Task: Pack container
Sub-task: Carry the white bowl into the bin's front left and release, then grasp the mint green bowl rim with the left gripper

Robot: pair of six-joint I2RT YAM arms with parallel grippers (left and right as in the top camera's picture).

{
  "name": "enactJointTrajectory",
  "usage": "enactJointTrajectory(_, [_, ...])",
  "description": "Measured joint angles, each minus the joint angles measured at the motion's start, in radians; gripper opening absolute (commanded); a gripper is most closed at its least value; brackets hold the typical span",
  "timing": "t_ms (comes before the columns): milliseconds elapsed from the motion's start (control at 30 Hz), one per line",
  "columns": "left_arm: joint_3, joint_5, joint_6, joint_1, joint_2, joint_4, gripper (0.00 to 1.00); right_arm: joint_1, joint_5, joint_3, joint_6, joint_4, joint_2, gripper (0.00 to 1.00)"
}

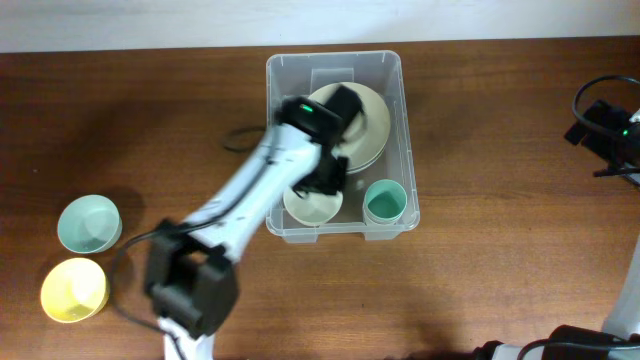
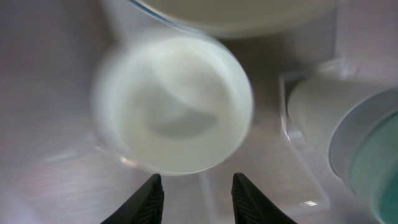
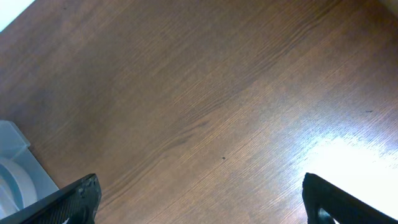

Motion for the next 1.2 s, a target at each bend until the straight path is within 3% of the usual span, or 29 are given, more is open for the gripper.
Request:
enactJointTrajectory(33, [0.010,-0.012,0.000,0.029,-0.034,-0.003,0.61,0.000,0.000,0.000,0.000,0.000,0.000,0.99])
enactJointTrajectory(100, [0.030,-0.057,0.000,0.144,-0.160,-0.002,0.67,0.000,0.000,0.000,-0.001,0.000,0.000,0.99])
enactJointTrajectory(300, [0.073,-0.171,-0.004,0.565,-0.423,-0.027,0.71,0.000,0.000,0.000,0.000,0.000,0.000,0.99])
enactJointTrajectory(567, [-0.021,-0.185,-0.003,0.861,-0.338,-0.027,0.72,0.000,0.000,0.000,0.000,0.000,0.000,0.99])
enactJointTrajectory(767, [-0.153,-0.180,-0.003,0.941,-0.154,0.046,0.73,0.000,0.000,0.000,0.000,0.000,0.000,0.99])
enactJointTrajectory(1100, [-0.170,-0.176,0.005,0.973,0.106,0.110,0.72,0.000,0.000,0.000,0.000,0.000,0.000,0.99])
enactJointTrajectory(1200, [-0.171,-0.175,0.008,0.972,0.161,0.122,0.60,0.000,0.000,0.000,0.000,0.000,0.000,0.99])
